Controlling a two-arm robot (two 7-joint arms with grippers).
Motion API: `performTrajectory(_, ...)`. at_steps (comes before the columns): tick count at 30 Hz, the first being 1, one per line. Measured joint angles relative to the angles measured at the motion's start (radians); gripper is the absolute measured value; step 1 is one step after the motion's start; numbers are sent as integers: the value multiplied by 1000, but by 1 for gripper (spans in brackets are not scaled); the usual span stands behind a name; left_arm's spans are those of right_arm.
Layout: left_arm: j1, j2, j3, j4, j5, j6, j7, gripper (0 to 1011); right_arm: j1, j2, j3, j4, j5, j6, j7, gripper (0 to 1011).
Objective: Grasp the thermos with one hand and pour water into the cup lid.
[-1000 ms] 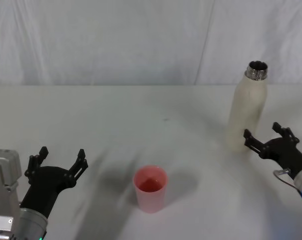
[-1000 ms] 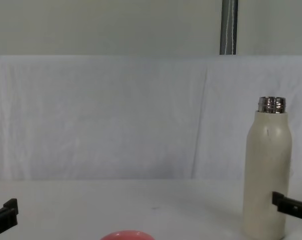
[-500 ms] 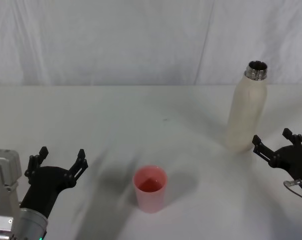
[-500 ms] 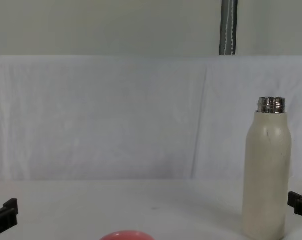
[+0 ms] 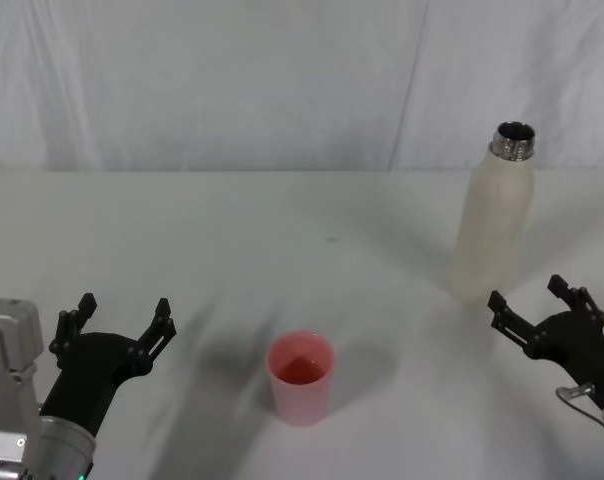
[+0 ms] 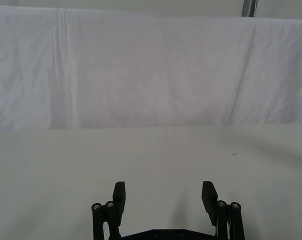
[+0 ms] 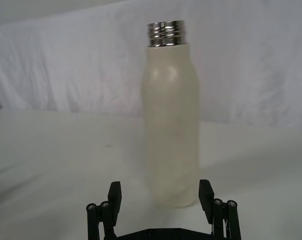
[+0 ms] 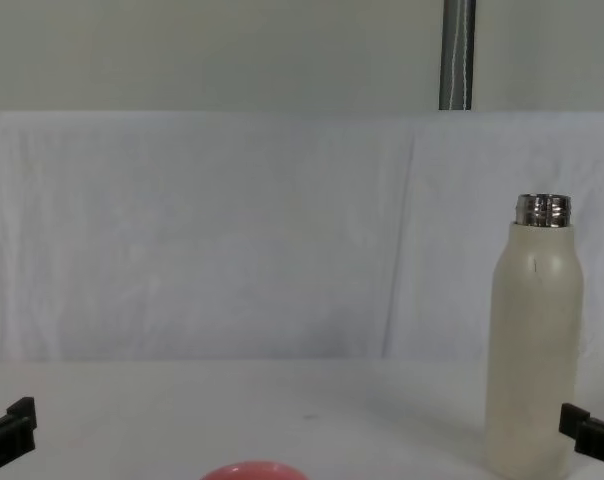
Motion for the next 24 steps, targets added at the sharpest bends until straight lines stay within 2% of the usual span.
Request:
performTrajectory(17, 0, 0, 0, 0, 0, 0, 0, 1001, -1, 18, -54, -9, -2, -8, 30, 1000)
performTrajectory(24, 0, 0, 0, 0, 0, 0, 0, 1001, -1, 17, -51, -9, -2, -8, 30, 1000)
